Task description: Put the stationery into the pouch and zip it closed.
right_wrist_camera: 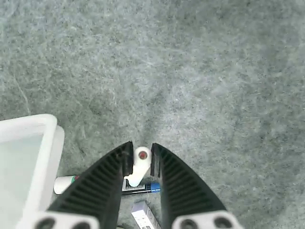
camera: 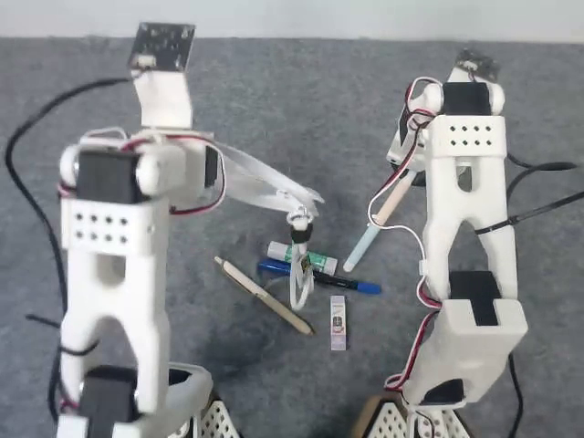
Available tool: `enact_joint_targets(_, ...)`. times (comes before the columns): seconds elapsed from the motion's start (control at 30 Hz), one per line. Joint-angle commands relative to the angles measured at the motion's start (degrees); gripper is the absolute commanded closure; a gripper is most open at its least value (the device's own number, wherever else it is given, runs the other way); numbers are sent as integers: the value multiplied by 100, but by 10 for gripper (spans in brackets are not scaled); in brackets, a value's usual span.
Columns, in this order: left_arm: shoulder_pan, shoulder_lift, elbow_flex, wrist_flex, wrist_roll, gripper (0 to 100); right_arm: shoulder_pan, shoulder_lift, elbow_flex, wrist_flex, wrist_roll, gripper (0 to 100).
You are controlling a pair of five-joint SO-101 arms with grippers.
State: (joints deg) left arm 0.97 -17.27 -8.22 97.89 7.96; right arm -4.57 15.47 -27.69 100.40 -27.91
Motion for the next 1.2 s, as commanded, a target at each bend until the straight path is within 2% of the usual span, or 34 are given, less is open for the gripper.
enact_joint_targets(0.0, -9, 308, -743, 246, 167, 991, 48, -444, 62, 233, 88, 993)
enact_joint_targets(0.2, -149, 246, -716, 229, 193, 991, 40, -488, 141, 233, 88, 993)
enact_joint_targets(0.27, -185, 167, -593, 149, 484, 990, 48, -602, 132, 233, 88, 993)
enact_joint_targets(0.43, -185, -70, -92, -114, 985, 989, 48, -1341, 422, 233, 88, 993)
enact_joint_targets(0.53, -220, -211, 154, -158, 1011, 989, 31, -1815, 633, 224, 229, 993)
enact_joint_targets(0.73, -220, -431, 840, -800, 1029, 989, -48, -2501, 695, 224, 343, 993)
enact_joint_targets(0.93, -229, -598, 971, -809, 1389, 989, -312, -3204, 695, 233, 343, 993)
enact_joint_targets(1.17, -413, -598, 971, -844, 1389, 989, -303, -4409, 695, -189, 343, 993)
